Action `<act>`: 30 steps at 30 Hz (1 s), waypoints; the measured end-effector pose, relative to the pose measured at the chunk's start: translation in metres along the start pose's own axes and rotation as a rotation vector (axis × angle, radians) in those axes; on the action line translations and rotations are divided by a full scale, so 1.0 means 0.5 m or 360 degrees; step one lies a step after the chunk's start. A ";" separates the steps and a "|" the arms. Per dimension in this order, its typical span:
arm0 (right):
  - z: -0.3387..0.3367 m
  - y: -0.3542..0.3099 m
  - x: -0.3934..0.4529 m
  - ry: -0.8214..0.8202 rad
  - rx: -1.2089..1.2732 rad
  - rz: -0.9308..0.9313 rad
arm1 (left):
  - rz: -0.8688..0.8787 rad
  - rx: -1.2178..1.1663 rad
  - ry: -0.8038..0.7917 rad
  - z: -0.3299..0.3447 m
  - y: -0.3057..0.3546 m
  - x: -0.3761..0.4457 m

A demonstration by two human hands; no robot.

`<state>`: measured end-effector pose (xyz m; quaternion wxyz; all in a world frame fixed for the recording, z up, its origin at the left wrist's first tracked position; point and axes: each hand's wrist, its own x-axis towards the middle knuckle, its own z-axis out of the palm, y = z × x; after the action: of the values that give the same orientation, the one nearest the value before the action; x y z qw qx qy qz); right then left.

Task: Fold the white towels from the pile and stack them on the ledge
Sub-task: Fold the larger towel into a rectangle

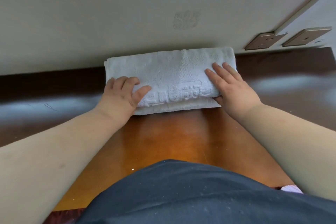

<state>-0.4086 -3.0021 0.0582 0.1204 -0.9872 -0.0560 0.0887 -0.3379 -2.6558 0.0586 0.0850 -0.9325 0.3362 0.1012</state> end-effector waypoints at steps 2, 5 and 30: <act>-0.003 -0.002 -0.001 0.0019 -0.0002 -0.0023 | -0.0016 0.0061 -0.0085 -0.005 -0.004 -0.003; -0.017 -0.004 -0.009 0.0211 -0.0011 -0.0071 | 0.0015 -0.0016 0.0289 -0.019 -0.017 -0.007; 0.021 -0.067 0.047 -0.0244 -0.0249 0.0152 | -0.0155 -0.0340 -0.0295 0.004 0.054 0.089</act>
<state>-0.3907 -2.9642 0.0529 0.0340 -0.9854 -0.0246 0.1651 -0.3219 -2.7029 0.0431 0.0209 -0.9381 0.2685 0.2177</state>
